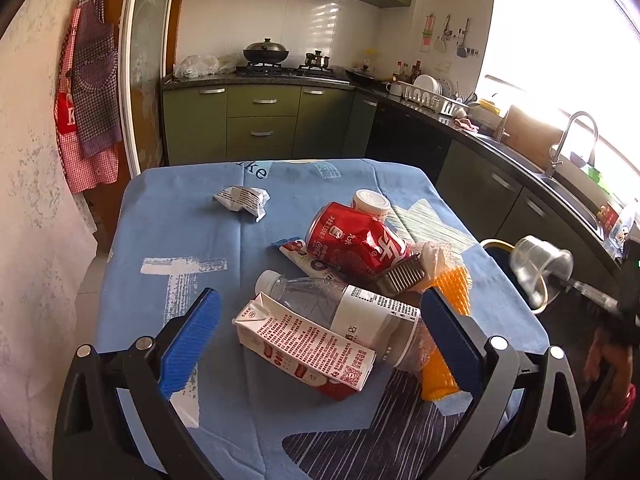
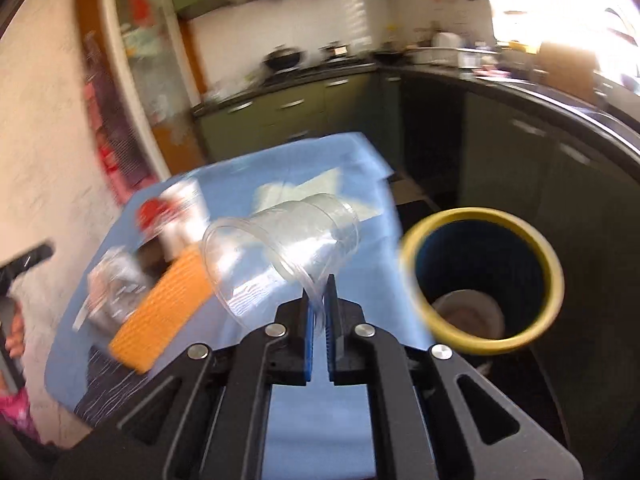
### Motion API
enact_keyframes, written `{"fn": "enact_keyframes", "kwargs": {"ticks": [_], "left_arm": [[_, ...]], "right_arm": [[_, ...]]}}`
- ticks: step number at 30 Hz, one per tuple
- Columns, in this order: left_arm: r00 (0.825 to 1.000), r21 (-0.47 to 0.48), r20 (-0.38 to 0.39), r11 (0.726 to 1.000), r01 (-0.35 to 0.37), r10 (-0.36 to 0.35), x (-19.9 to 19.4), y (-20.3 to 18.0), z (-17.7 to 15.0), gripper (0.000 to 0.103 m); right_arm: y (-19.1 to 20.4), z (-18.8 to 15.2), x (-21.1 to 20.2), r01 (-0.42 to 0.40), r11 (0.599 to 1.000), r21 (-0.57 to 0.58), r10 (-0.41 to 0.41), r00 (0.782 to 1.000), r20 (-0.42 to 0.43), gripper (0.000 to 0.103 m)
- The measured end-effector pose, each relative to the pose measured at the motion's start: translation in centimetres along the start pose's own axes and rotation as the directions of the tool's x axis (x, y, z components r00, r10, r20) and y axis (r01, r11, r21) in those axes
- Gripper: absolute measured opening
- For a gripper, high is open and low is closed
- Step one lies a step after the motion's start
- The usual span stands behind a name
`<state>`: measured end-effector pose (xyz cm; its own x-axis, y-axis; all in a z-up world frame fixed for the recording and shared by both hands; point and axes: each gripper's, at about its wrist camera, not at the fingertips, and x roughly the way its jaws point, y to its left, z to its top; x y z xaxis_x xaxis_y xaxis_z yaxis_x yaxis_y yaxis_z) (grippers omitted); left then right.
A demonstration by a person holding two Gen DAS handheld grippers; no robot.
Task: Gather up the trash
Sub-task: 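Grasp the clear plastic cup with the right gripper and drop it in the bin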
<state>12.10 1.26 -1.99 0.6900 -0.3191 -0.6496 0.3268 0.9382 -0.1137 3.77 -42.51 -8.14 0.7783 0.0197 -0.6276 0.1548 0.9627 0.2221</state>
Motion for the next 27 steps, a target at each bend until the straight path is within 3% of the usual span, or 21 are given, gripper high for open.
{"fn": "enact_keyframes", "kwargs": {"ticks": [5, 10, 12, 13, 17, 27], "left_arm": [[1.0, -0.001, -0.023, 1.0, -0.004, 0.004, 0.8, -0.4, -0.3, 0.098], [0.999, -0.005, -0.039, 1.0, -0.011, 0.011, 1.3, -0.5, -0.4, 0.098], [0.999, -0.003, -0.043, 1.0, -0.017, 0.017, 1.3, -0.6, -0.5, 0.098], [0.999, -0.002, -0.046, 1.0, -0.02, 0.02, 1.4, -0.6, -0.5, 0.098], [0.997, -0.001, -0.065, 0.999, -0.034, 0.034, 1.8, -0.8, -0.9, 0.098], [0.989, 0.001, -0.124, 0.997, -0.075, 0.075, 3.2, -0.3, -1.7, 0.098]], "right_arm": [[-8.8, 1.8, 2.1, 0.158, 0.974, 0.163, -0.145, 0.985, -0.091, 0.005], [-13.8, 1.8, 6.3, 0.238, 0.945, 0.223, -0.196, 0.961, -0.195, 0.007], [-15.3, 1.9, 7.6, 0.272, 0.931, 0.244, -0.223, 0.952, -0.21, 0.018], [-16.1, 1.9, 8.1, 0.288, 0.919, 0.268, -0.236, 0.949, -0.21, 0.033], [-16.9, 1.5, 8.1, 0.255, 0.908, 0.333, -0.209, 0.963, -0.169, 0.037], [-14.3, 0.2, 5.9, 0.195, 0.933, 0.302, -0.169, 0.979, -0.11, 0.044]]}}
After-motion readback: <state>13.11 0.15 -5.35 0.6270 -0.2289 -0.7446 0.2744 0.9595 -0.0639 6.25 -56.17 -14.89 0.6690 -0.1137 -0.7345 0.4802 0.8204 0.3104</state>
